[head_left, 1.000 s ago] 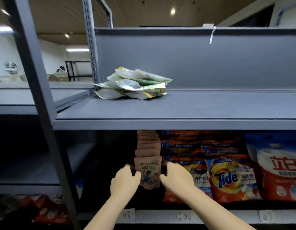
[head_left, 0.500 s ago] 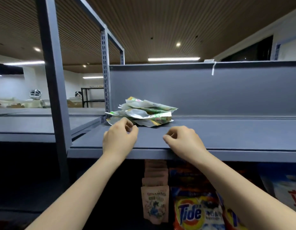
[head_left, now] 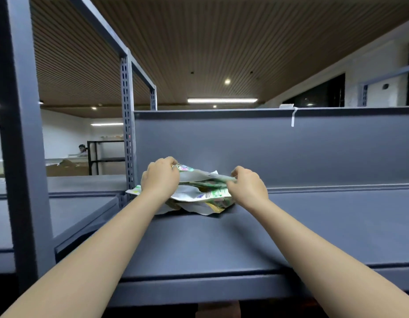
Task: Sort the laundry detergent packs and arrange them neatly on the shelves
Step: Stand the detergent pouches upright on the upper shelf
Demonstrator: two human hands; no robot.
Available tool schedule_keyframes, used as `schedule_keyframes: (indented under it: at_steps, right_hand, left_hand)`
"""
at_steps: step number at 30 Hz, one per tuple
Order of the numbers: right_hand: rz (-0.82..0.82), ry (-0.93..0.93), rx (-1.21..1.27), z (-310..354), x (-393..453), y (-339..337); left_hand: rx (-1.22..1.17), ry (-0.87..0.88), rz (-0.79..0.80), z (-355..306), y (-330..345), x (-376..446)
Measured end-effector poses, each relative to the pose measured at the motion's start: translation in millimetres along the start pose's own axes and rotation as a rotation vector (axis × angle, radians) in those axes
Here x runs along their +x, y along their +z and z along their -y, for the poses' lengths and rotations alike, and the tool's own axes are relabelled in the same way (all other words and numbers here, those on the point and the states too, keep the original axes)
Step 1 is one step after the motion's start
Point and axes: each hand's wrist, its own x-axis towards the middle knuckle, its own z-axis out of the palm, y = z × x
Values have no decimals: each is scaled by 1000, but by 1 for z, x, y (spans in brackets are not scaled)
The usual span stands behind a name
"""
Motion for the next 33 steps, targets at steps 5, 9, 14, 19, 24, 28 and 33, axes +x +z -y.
schedule_keyframes:
  at_steps: [5,9,14,19,24,28,33]
  right_hand:
    - [34,6,-124,-3,40,27]
    - [133,-1,-201,-13,54,43]
    - [137,-15,-203,-17,57,49]
    - [110,-73,-189,-12,51,48]
    - [102,-107,-199,4,38,34]
    - [79,-151,-125,16,21,29]
    - [176,-150,-91,19,4,24]
  left_hand:
    - [161,15,79,16,24,49]
    - [303,78,139,24,40,66]
    - [394,177,201,27,48,75]
    - [435,403,197,20,40,60]
    - [403,602,73,12,18,39]
    - [410,602,95,13,7,32]
    - [209,345,89,16,9,26]
